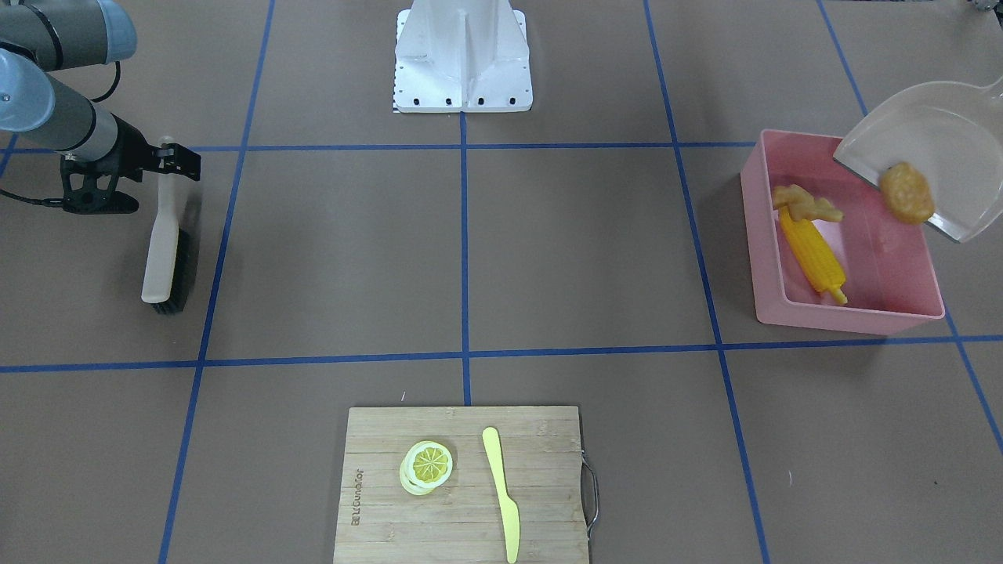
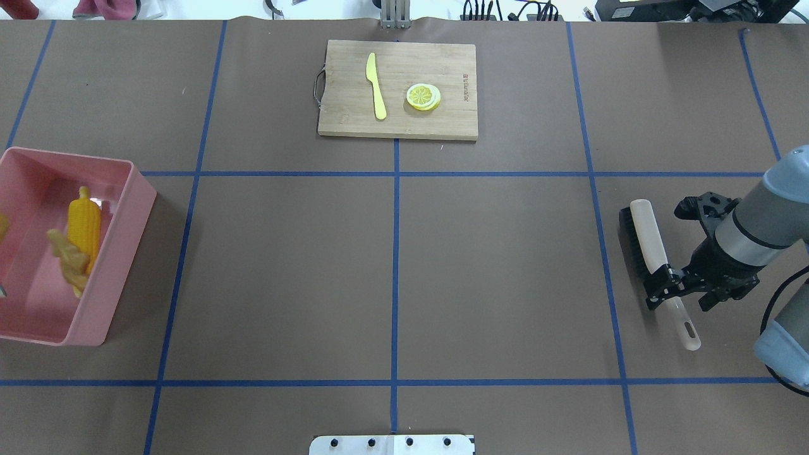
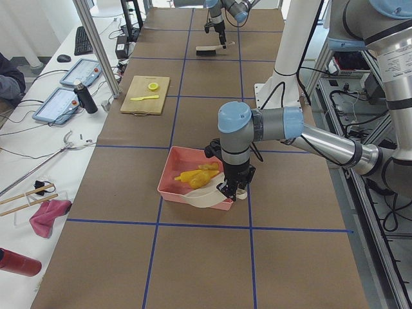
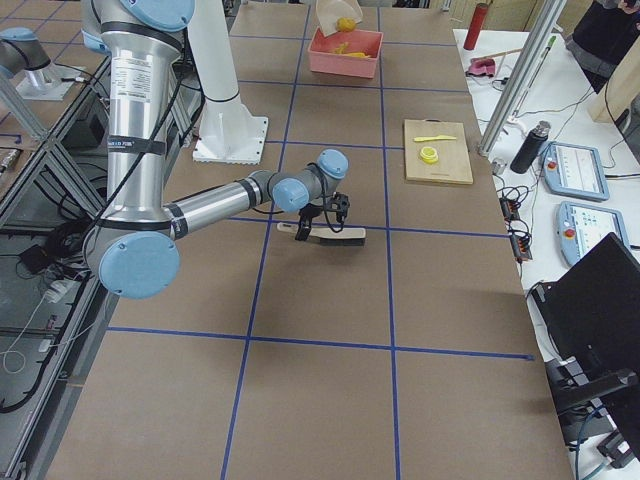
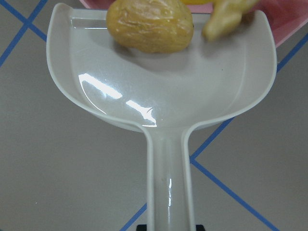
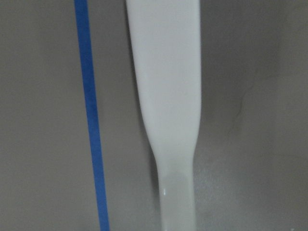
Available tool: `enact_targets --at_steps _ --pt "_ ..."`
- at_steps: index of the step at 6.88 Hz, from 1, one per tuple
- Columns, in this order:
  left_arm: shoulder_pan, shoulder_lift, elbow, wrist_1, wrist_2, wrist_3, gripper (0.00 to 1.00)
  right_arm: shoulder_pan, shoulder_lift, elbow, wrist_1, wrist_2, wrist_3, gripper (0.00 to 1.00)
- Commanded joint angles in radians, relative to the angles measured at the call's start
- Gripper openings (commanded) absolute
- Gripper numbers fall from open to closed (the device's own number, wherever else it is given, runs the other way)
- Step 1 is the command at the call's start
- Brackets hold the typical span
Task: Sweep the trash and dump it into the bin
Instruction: 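Tip the dustpan over the pink bin with left gripper while right sets brush down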
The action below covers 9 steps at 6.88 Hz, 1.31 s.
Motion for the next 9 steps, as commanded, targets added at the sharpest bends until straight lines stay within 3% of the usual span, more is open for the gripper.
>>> enact_targets --at_steps 1,3,5,7,8,9 --pt "-0.001 -0.014 -0.017 0.013 0.019 0.019 0.0 0.118 0.027 0.078 0.0 -0.161 -0.013 1.0" --pt "-0.07 -0.021 -0.045 0.01 -0.013 0.197 0.0 0.274 0.061 0.086 -0.014 -0.193 -0.199 1.0" --pt "-0.069 -0.052 -0.039 -0.109 -0.221 0.201 0.0 0.473 0.059 0.036 -0.073 -0.172 -0.482 1.0" --pt "0.082 -0.074 0.005 -0.316 -0.288 0.189 0.0 0.645 0.05 -0.014 -0.236 -0.083 -0.67 1.0" --pt "0.19 -0.13 0.079 -0.412 -0.369 0.158 0.0 0.71 0.032 -0.071 -0.236 -0.037 -0.762 1.0" --pt "0.286 -0.217 0.154 -0.536 -0.369 0.038 0.0 0.724 0.027 -0.123 -0.226 -0.006 -0.833 1.0"
